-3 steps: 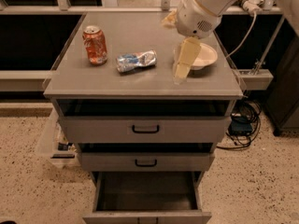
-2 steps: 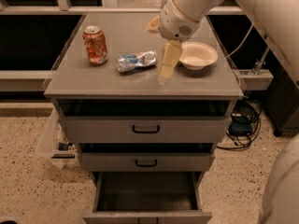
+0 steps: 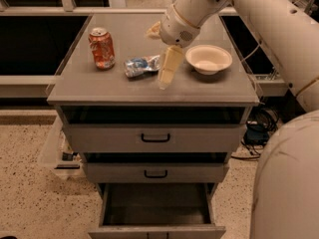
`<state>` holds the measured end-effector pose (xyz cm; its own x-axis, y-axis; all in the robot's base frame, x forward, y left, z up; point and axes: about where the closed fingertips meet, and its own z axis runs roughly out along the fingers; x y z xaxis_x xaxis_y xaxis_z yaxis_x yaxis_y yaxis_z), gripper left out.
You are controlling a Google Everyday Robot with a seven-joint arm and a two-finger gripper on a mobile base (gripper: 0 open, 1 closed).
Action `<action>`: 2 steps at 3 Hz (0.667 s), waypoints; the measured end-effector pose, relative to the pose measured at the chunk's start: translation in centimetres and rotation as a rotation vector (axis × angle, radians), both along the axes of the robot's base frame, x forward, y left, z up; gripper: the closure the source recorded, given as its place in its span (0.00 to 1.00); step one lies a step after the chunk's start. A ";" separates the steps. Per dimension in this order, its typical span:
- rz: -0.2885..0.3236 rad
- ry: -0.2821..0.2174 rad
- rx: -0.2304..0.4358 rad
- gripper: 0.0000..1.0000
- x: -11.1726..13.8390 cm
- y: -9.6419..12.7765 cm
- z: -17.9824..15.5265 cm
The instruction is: Place redbull can into bottom drawer
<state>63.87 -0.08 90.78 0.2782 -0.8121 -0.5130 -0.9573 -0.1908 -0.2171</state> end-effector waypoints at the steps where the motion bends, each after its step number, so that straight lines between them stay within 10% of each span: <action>1: -0.060 0.003 -0.014 0.00 -0.3 -1.2 0.1; 2: -0.103 -0.006 -0.034 0.00 1.2 -2.7 0.0</action>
Offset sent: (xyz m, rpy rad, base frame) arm 0.0403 -0.0567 0.0192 -0.0424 -0.0521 -0.1739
